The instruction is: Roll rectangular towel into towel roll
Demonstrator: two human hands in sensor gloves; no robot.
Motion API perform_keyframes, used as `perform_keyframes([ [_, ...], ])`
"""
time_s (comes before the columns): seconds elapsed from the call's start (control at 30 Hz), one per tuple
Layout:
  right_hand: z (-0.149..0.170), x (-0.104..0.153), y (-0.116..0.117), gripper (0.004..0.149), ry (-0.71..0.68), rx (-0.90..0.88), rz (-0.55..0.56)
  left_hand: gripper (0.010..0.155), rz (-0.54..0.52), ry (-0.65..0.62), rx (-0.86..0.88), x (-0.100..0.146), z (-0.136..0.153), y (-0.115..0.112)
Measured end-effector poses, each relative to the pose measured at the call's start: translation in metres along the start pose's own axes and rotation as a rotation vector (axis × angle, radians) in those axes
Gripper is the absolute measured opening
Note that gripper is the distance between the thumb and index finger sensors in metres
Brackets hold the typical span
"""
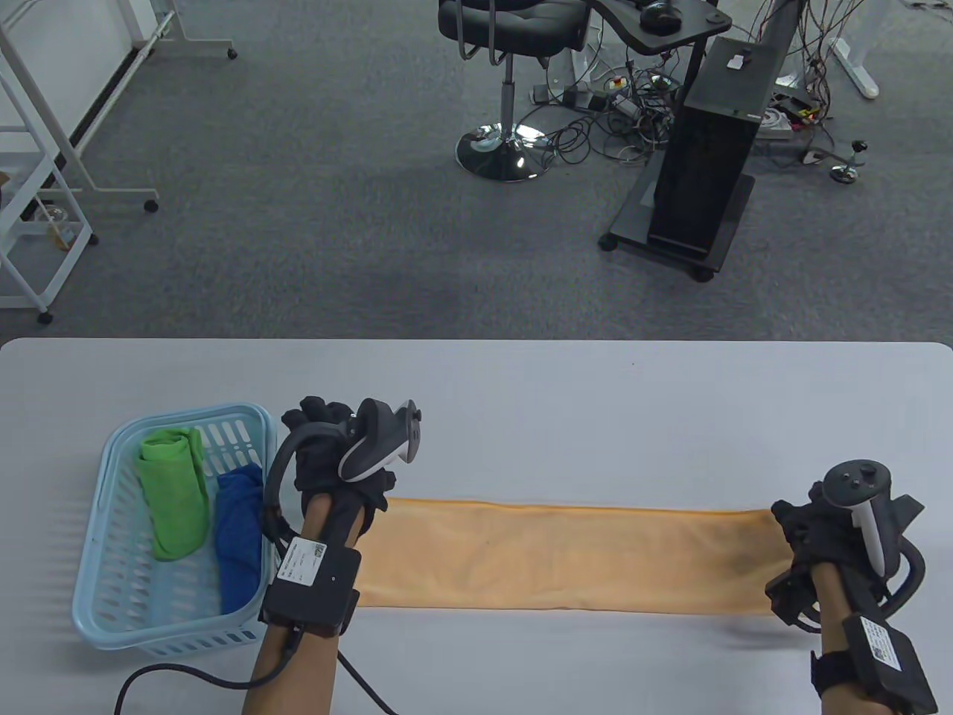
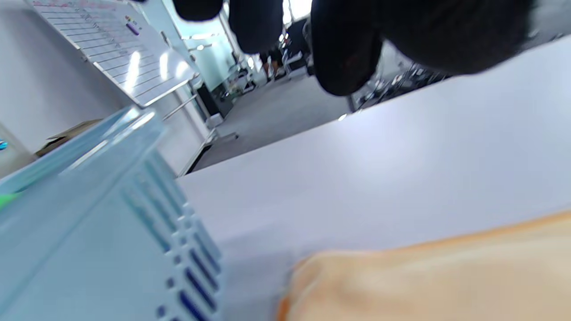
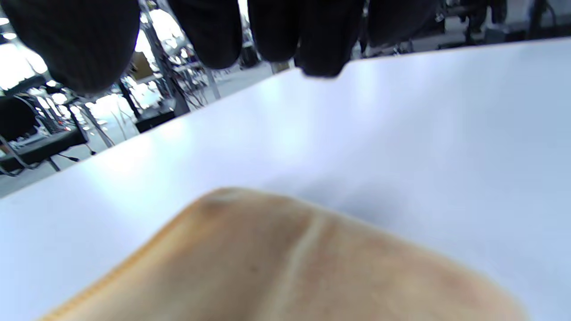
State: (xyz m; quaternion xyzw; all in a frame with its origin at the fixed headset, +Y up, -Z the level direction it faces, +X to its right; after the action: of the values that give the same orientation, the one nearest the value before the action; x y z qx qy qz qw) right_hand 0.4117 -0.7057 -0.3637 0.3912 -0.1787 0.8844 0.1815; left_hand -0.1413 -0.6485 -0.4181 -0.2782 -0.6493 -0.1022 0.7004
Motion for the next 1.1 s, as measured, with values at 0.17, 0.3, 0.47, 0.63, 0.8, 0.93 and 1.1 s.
perform_keyframes([
  [0.17, -0.057, 0.033, 0.031, 0.076, -0.183, 0.014, -0.101, 0.055, -0.174, -0.125, 0.400, 0.046, -0.051, 0.011],
  [0.3, -0.104, 0.067, 0.084, 0.072, -0.325, 0.061, -0.249, 0.043, -0.101, -0.214, 0.618, 0.066, -0.112, -0.022],
  [0.47, -0.150, 0.105, 0.149, 0.066, -0.476, 0.193, -0.339, 0.044, -0.069, -0.267, 0.568, 0.079, -0.165, -0.052],
  [0.63, -0.175, 0.117, 0.189, 0.064, -0.529, 0.242, -0.326, 0.065, -0.120, -0.337, 0.388, 0.083, -0.194, -0.059],
  [0.8, -0.183, 0.120, 0.220, 0.067, -0.516, 0.426, -0.357, 0.063, -0.143, -0.382, 0.268, 0.083, -0.213, -0.059],
  [0.93, -0.188, 0.120, 0.216, 0.047, -0.490, 0.394, -0.314, 0.043, -0.154, -0.365, 0.352, 0.078, -0.208, -0.058],
  [1.1, -0.179, 0.108, 0.179, 0.046, -0.398, 0.175, -0.382, 0.041, -0.142, -0.261, 0.636, 0.073, -0.149, -0.048],
])
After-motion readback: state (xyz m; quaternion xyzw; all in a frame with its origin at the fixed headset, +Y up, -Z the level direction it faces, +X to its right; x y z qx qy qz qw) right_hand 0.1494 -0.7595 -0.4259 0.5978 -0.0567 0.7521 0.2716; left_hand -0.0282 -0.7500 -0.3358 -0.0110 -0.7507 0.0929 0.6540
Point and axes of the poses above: the tracker on the back of each hand, its own z axis roughly to the little-finger side, its own x axis roughly from the fingertips to the wrist, y = z × x, the point moved 4 cm from there along -x, roughly from the wrist to the fingertips, and after that the axes turned 11 degrees about -x, right-handed, at the moved point
